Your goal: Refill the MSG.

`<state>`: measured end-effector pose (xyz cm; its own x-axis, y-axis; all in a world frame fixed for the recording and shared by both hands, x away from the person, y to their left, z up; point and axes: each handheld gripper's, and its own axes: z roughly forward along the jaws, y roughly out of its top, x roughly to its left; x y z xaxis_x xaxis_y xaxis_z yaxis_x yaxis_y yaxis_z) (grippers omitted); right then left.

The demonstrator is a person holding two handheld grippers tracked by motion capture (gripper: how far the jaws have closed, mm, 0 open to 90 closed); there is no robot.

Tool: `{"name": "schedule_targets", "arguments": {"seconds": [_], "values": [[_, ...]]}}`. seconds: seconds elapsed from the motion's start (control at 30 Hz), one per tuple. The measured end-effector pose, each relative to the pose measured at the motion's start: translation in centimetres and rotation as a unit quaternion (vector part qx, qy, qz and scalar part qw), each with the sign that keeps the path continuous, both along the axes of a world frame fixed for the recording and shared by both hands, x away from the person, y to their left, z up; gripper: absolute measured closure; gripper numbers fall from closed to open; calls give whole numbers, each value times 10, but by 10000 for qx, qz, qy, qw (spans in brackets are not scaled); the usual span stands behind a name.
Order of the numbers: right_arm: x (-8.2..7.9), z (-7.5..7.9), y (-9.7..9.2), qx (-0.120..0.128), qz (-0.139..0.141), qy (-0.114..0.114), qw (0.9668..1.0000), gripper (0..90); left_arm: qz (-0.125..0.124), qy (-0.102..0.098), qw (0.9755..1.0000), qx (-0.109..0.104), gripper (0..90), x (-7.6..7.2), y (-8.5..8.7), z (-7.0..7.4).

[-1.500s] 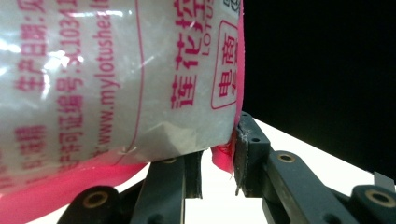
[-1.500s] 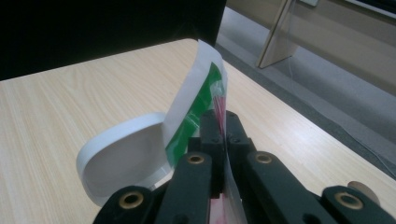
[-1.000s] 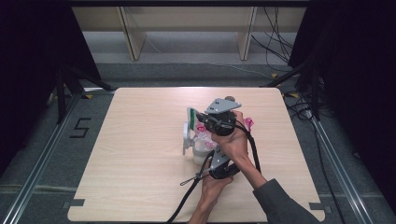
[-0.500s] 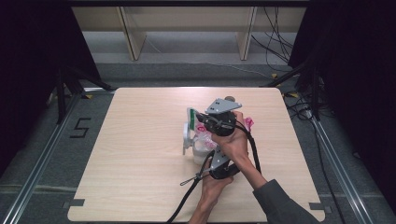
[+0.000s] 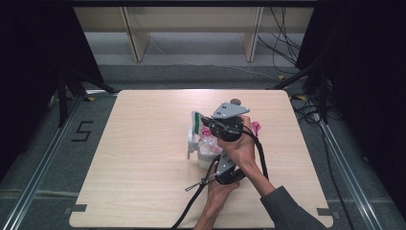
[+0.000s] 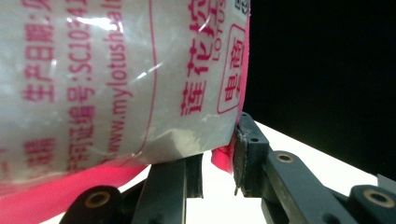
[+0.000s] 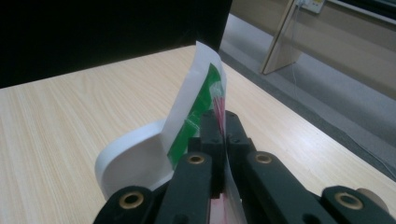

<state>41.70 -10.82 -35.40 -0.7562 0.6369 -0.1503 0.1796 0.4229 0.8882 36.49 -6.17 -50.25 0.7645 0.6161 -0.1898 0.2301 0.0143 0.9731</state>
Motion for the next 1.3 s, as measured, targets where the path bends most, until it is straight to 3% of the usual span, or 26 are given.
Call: {"name": "schedule_targets", "arguments": {"seconds": [0.03,0.07,0.1,0.17,0.27,0.53,0.57,0.63,0.67,0.73,0.8,0.83,0.93,1.0,1.03,1.1,1.13,1.17,1.3], "values": [[-1,1,0,-44,53,99,9999,900,-12,-9,10000,18,752,0,0,0],[-1,0,1,-53,51,55,10000,900,9,83,9990,-432,752,-2,-6,0],[-1,0,1,-73,36,59,9999,900,-51,-30,9997,244,752,0,2,0],[1,-2,2,-118,12,28,9999,900,-104,-55,9999,77,751,2,0,-2],[5,-4,3,-146,61,133,9998,900,-116,-37,9999,27,751,2,0,-1],[8,-1,4,-235,90,218,9994,900,-115,-98,9999,19,749,0,0,1],[6,0,4,-101,25,330,9994,900,-115,-98,9999,19,750,0,0,1],[7,2,2,-59,7,172,9998,900,-119,-131,9998,102,751,-1,1,3],[6,3,1,-97,25,269,9996,900,-153,-132,9998,86,750,-1,0,4],[6,2,2,-131,-5,251,9996,900,-164,-156,9997,8,748,-1,-2,3],[7,1,3,-171,-33,182,9997,900,-143,-106,9998,78,748,-1,-1,3],[8,-1,4,-232,-1,304,9993,900,-175,-125,9998,27,748,0,-1,1],[9,-1,4,-199,33,150,9997,900,-181,-134,9997,16,749,0,-1,2],[7,1,3,-159,22,286,9995,900,-182,-151,9997,0,749,0,0,3],[8,2,3,-176,50,154,9997,900,-183,-161,9997,3,749,-1,0,4],[8,2,3,-172,35,166,9997,900,-200,-136,9997,-24,749,-1,-1,3],[8,1,4,-220,39,181,9996,900,-339,-117,9993,-54,749,1,-2,2],[8,0,5,-263,37,208,9994,900,-215,-111,9997,-32,748,0,-1,2],[7,-1,5,-226,41,327,9992,900,-206,-116,9997,-10,749,1,0,2]]}}
